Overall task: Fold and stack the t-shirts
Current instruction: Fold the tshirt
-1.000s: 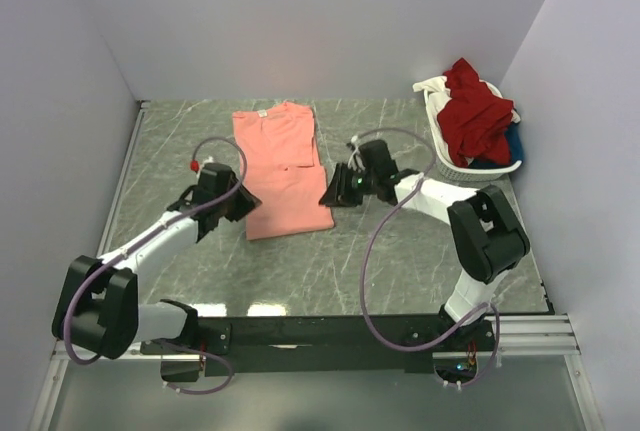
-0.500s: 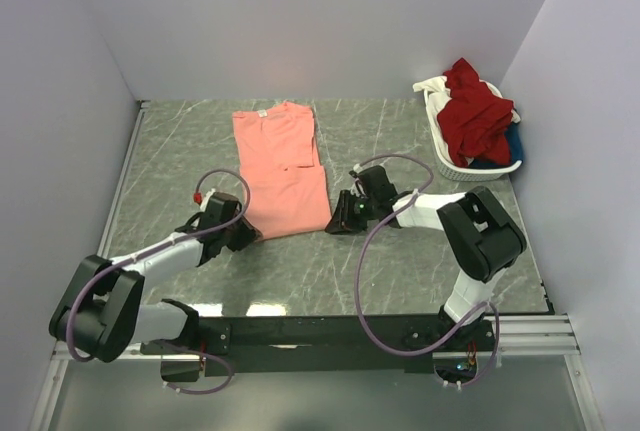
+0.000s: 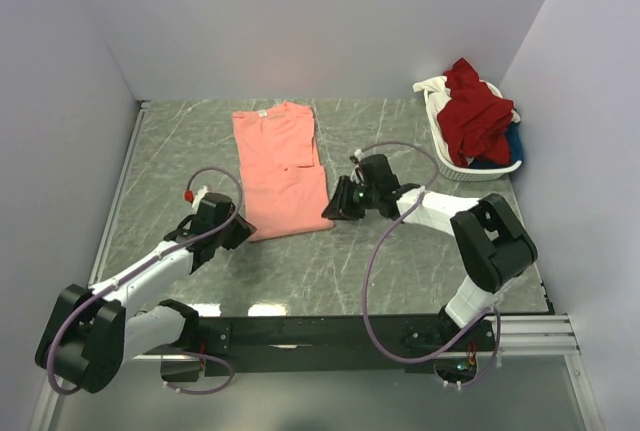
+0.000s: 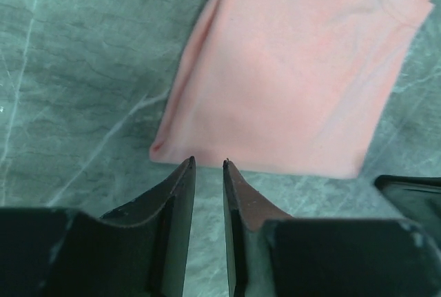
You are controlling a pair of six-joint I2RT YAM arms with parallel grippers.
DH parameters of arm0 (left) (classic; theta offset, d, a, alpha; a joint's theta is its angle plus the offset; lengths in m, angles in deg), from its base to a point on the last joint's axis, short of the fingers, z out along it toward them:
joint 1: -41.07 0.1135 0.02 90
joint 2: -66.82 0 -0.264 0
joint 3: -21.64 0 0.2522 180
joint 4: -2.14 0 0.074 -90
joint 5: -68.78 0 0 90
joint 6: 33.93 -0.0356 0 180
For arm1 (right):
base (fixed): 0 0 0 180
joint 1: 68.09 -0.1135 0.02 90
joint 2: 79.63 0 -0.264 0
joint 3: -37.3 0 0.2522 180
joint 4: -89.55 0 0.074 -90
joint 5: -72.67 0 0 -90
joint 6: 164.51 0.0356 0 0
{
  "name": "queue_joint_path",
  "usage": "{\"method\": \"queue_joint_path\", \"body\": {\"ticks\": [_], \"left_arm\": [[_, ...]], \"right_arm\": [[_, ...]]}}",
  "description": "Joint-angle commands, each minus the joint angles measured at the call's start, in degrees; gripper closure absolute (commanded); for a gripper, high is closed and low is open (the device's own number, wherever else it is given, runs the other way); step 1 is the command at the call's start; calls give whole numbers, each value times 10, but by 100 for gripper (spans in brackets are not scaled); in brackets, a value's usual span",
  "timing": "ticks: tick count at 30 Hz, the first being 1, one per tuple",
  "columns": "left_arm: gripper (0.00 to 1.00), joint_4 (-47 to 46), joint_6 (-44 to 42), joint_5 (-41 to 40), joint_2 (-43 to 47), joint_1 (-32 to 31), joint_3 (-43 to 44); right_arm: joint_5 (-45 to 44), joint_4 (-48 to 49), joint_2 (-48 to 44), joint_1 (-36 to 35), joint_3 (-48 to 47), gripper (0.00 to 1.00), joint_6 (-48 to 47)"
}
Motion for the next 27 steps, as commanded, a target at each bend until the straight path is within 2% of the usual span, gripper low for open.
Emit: {"method": "queue_joint_path", "body": {"ticks": [1, 4, 8, 15, 18, 22, 27], "left_arm": [[72, -3, -11, -23, -31, -1, 25], [72, -10, -12, -27, -55, 3, 24], [73, -4, -9, -28, -54, 4, 15], [72, 31, -5, -37, -3, 11, 1], [67, 32, -5, -30, 20, 11, -15], [56, 20, -4, -20, 41, 11, -46], [50, -10, -14, 8, 35, 11, -57]], "right_arm": [[-13, 5, 28, -7, -49, 67, 4], [-14, 1, 70, -6, -66, 68, 1], [-22, 16, 95, -4, -42, 68, 0], [-20, 44, 56, 11, 31, 68, 5], [-32, 32, 13, 14, 51, 67, -3], [-44, 25, -30, 15, 73, 63, -4], [-58, 26, -60, 16, 93, 57, -1]]}}
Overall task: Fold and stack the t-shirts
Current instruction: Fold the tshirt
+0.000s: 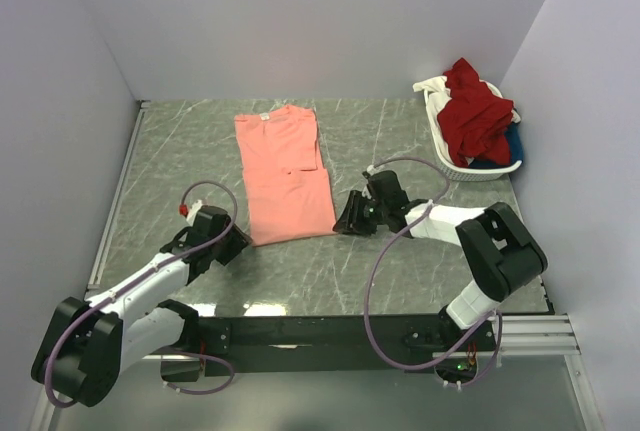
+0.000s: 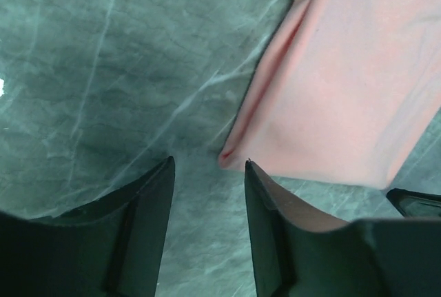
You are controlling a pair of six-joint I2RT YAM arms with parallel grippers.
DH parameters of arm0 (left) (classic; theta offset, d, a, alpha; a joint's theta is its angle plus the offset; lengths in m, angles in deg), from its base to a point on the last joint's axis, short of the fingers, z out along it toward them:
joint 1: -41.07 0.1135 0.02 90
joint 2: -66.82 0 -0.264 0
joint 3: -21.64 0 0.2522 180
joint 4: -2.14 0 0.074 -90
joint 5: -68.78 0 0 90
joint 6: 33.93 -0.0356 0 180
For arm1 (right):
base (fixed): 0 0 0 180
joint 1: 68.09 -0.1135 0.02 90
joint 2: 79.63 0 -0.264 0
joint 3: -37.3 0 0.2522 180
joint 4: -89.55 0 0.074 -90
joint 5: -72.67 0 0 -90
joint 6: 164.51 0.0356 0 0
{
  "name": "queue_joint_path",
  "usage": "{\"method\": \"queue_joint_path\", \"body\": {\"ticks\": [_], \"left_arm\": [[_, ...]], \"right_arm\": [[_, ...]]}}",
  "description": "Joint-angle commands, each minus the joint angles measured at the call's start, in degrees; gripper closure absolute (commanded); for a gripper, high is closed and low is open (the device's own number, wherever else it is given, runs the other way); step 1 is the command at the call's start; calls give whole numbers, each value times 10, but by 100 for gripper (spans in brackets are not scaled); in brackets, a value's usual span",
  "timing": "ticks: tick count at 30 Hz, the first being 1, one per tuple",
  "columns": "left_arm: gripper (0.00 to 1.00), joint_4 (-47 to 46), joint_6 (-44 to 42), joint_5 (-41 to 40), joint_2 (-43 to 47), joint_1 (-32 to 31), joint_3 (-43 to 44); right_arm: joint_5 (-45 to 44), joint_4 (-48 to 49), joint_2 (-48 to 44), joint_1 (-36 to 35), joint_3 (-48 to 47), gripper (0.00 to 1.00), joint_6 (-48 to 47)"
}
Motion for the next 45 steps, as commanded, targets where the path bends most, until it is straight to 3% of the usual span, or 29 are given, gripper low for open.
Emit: {"method": "queue_joint_path", "body": {"ticks": [1, 6, 15, 18, 21, 22, 24, 25, 26, 30, 45], "left_arm": [[48, -41, -14, 25, -1, 1, -5], [47, -59, -14, 33, -15, 1, -6], [55, -83, -1, 26, -54, -1, -21], [60, -101, 1, 27, -77, -5, -23], [70, -110, 1, 33, -99, -9, -23], [80, -110, 1, 34, -104, -11, -21], [88, -110, 1, 36, -102, -14, -16], [99, -110, -1, 38, -98, -15, -13], [99, -99, -2, 39, -93, -15, -11], [99, -56, -15, 47, -40, -16, -1], [99, 114, -7, 107, 215, -76, -5]], "right_arm": [[-25, -1, -31, 4, 17, 56, -6], [-13, 29, -2, 4, 24, 55, 8], [0, 60, 40, -3, 13, 55, 28], [1, 67, 48, -6, 10, 60, 32], [5, 69, 53, -6, 7, 70, 31], [7, 68, 52, -6, 5, 72, 32], [7, 64, 48, -4, 2, 78, 30], [8, 62, 44, -2, 2, 80, 28], [9, 59, 41, -1, 2, 87, 28], [11, 43, -9, 1, 24, 100, 19], [35, 6, -277, -9, 227, 100, 28]]}}
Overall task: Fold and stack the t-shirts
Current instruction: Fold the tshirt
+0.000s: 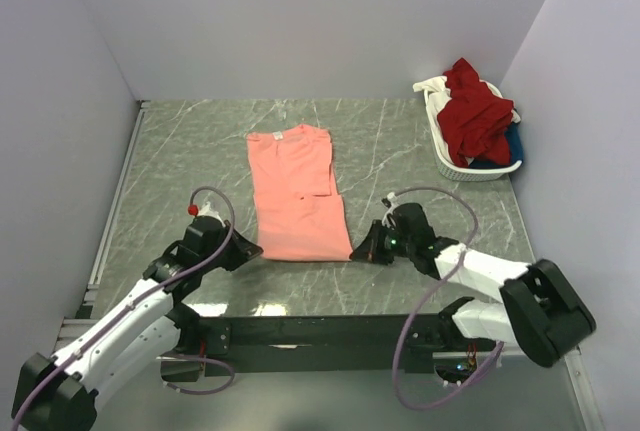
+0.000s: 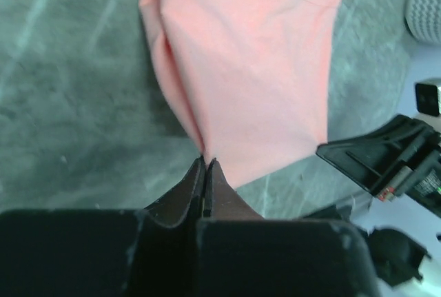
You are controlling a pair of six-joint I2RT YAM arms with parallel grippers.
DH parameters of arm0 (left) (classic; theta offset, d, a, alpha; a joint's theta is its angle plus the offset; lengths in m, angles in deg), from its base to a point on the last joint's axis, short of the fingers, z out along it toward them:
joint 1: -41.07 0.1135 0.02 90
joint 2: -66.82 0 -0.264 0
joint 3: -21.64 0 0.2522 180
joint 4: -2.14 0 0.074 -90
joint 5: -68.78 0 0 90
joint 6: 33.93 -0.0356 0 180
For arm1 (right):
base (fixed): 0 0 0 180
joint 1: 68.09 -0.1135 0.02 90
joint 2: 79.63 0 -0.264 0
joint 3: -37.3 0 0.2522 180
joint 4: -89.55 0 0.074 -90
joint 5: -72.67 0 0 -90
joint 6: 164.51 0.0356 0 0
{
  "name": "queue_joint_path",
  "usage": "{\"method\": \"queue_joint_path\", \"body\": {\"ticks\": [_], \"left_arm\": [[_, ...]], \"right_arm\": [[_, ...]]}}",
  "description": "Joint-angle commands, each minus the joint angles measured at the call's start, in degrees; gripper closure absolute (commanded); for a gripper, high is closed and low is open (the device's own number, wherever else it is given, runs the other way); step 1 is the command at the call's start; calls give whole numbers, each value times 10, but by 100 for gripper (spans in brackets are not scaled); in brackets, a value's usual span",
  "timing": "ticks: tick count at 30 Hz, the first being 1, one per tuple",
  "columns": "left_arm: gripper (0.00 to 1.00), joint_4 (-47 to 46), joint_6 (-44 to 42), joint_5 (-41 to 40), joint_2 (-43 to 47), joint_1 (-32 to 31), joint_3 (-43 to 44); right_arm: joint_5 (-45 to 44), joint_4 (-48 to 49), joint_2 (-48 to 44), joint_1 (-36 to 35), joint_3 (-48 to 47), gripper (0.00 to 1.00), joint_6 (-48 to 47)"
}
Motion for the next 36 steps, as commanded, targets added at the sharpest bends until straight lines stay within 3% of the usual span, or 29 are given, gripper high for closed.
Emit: {"method": "queue_joint_path", "body": {"ticks": [1, 7, 13, 19, 26, 36], "left_arm": [[99, 53, 8, 13, 49, -18, 2], [99, 71, 17, 24, 118, -31, 3], [99, 64, -1, -10, 59, -34, 49], [99, 27, -28, -37, -61, -27, 136], [99, -37, -63, 18, -219, 68, 230], [100, -47, -96, 41, -429, 143, 418]], "right_arm": [[2, -42, -81, -7, 33, 100, -1], [-32, -160, -207, -11, 11, 100, -17], [-54, -197, -171, -11, -77, 100, -45], [-59, -196, -75, -5, -186, 100, -65], [-35, -204, 93, 30, -362, 100, -80], [17, -249, 361, 82, -649, 100, -84]]}}
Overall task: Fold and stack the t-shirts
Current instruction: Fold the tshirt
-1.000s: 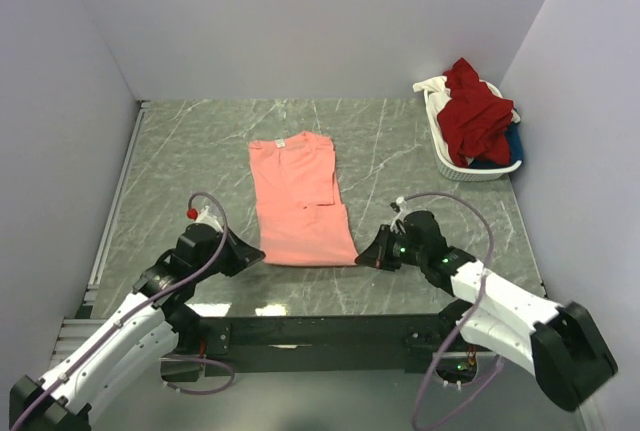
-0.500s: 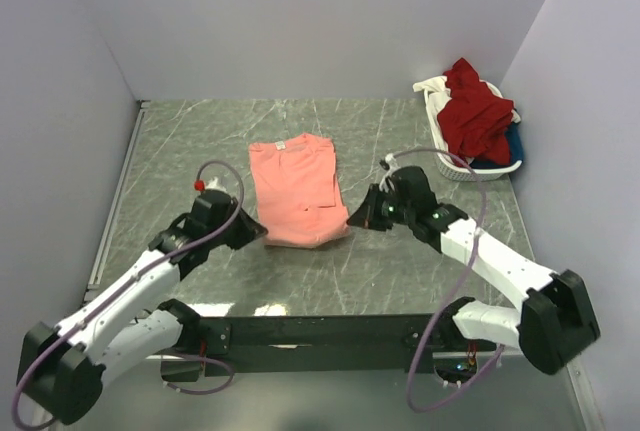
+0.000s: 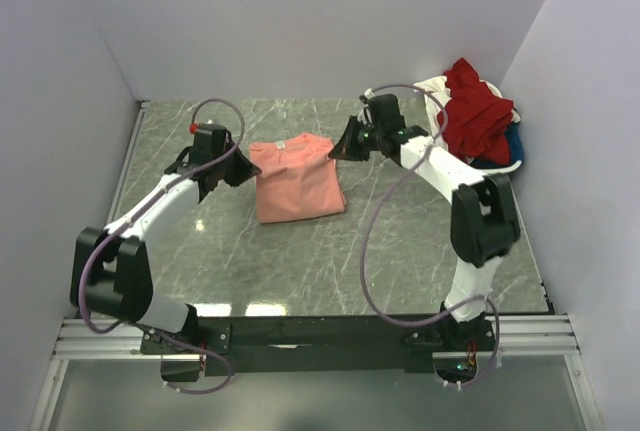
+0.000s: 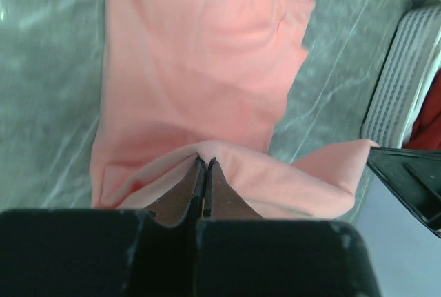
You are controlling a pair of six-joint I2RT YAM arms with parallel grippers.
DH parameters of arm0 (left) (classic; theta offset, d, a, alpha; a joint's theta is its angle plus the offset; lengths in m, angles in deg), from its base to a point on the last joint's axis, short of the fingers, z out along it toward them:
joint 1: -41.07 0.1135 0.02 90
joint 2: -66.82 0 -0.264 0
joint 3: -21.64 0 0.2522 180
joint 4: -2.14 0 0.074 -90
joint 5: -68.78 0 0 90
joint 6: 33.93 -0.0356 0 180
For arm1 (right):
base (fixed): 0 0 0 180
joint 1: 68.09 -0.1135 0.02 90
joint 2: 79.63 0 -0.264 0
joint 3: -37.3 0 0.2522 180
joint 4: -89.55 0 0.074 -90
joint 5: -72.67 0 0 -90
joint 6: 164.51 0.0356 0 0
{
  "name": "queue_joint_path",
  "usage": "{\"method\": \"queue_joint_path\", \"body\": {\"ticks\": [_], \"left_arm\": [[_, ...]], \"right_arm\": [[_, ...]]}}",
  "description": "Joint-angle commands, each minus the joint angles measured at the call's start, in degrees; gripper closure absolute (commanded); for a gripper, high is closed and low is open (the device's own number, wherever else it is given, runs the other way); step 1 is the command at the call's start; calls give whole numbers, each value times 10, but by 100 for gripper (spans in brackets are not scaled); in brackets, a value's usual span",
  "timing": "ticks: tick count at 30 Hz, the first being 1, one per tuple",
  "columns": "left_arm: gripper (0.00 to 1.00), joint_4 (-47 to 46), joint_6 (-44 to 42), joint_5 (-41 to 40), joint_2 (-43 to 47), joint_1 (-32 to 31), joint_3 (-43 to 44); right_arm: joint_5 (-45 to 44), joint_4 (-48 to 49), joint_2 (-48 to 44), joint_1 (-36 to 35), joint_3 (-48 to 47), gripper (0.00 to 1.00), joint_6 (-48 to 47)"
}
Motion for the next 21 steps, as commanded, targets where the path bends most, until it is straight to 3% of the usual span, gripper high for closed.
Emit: {"method": "queue_joint_path", "body": {"ticks": [1, 13, 17, 20, 21], "left_arm": [[99, -26, -28, 16, -53, 18, 74], [99, -69, -56, 66, -321, 95, 275], [99, -101, -65, 107, -408, 113, 332], [89, -99, -71, 117, -432, 119, 364], [77, -102, -72, 121, -434, 121, 367]], "right_arm": [[36, -19, 91, 18, -102, 100, -9], [118, -20, 377, 72, -465, 100, 24], [133, 6, 431, 82, -523, 98, 46], [140, 26, 446, 94, -533, 90, 62], [143, 29, 447, 97, -533, 85, 64]]}}
